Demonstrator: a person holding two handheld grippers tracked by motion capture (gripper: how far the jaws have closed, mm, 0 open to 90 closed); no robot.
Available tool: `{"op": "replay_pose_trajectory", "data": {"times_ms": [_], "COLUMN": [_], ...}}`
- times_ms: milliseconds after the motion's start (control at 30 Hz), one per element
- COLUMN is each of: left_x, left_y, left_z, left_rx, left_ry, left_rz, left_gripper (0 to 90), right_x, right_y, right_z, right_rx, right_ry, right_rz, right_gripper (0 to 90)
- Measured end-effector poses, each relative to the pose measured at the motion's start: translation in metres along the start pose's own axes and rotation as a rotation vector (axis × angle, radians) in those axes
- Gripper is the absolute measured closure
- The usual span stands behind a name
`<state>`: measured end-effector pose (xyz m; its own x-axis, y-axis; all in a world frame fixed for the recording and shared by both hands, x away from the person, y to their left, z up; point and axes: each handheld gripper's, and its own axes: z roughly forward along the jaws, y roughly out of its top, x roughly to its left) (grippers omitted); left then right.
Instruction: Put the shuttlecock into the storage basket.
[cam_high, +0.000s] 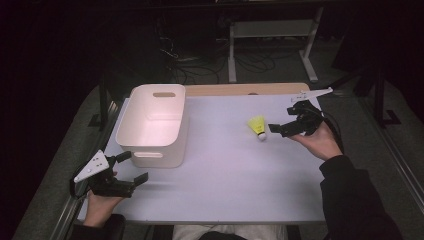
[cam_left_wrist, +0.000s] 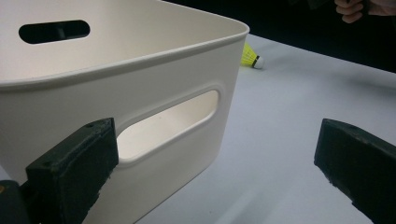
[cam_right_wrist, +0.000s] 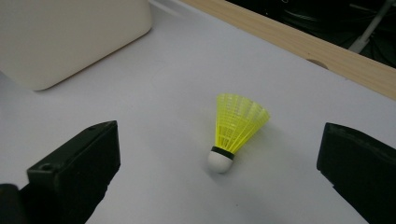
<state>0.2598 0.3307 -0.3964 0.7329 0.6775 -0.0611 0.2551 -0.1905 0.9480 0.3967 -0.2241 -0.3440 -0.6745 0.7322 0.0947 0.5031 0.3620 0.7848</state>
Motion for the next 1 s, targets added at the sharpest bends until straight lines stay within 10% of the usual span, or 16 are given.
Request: {"op": "replay_pose_trajectory", "data": {"times_ms": [1000], "left_x": [0.0], "left_y": [0.0], "left_z": [0.0], "left_rx": [0.002], "left_ry": [-0.001], "left_rz": [0.001], "left_gripper": [0.0], "right_x": [-0.02], "right_y": [0.004], "right_z": [0.04], "right_rx": [0.109], "right_ry": [0.019], "right_rz": [0.053], "right_gripper": [0.0]}}
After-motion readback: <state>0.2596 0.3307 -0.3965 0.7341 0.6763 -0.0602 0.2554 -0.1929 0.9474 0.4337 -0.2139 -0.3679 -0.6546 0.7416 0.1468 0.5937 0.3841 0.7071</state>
